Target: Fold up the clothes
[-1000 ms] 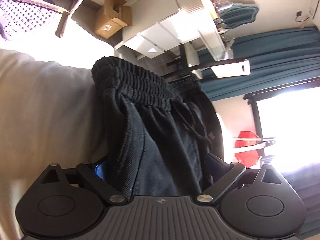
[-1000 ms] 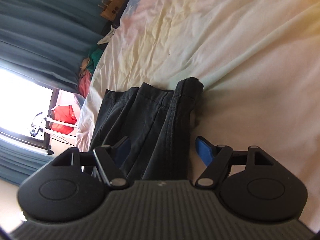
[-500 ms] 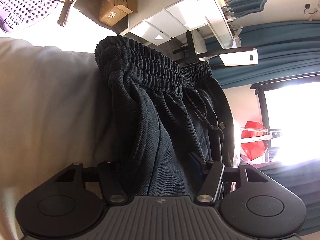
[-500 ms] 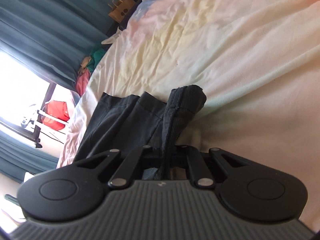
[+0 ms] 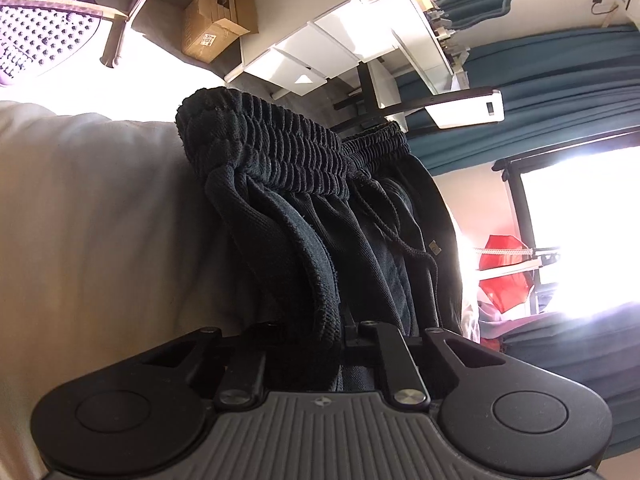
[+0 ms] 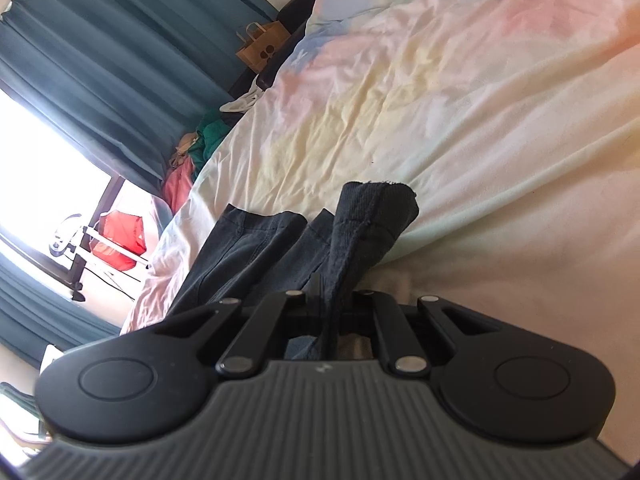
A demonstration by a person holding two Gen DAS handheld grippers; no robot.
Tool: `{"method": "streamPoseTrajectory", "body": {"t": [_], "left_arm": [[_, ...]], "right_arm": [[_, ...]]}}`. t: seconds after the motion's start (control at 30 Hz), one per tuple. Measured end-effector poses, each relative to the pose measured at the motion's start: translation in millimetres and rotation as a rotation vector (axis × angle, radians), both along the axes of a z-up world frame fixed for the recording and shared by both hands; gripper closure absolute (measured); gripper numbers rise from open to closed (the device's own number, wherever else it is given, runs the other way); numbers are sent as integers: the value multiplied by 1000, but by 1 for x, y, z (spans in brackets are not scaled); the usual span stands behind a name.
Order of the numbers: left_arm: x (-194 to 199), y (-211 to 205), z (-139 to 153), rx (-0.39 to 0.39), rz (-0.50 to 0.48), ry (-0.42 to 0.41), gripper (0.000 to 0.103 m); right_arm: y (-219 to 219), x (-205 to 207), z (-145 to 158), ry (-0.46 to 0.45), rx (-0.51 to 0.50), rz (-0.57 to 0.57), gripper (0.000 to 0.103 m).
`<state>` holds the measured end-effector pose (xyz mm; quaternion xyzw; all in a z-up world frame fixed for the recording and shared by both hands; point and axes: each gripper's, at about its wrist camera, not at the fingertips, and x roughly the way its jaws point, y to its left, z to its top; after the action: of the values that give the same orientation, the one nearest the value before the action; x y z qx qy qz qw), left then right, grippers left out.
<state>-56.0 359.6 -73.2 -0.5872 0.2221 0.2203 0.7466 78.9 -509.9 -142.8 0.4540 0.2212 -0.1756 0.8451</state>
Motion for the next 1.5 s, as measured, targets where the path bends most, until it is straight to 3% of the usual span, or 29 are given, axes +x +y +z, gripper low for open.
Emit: {"method": "streamPoseTrajectory", "body": {"t": [0.23,0.53,0.6,0.73,0.87,1.0,1.13,1.3,1.5], "left_arm": [[22,10,27,57,-30,-22,93],[72,10,96,177,-67,-50,95],[90,8,111,213,-77,-53,95],[124,5,140,283,-97,-59,95],[188,-1,153,291,-72,-51,95],[278,-5,155,351,-55,-12,95],[368,-9,152,411,-43,37,95],[465,-8,95,428,-42,166,95],[509,-5,35,434,-93,287,92]], "right_arm": [[1,-4,-1,2,6,-2,95],[9,-4,14,-64,20,-30,95],[8,3,18,-81,61,-41,95],[7,43,39,-74,59,-19,96],[8,113,58,-43,18,9,96],[19,197,71,-13,-84,38,96],[25,288,59,77,-149,56,96],[35,372,18,197,-219,78,96],[39,408,-40,260,-198,110,92]]}}
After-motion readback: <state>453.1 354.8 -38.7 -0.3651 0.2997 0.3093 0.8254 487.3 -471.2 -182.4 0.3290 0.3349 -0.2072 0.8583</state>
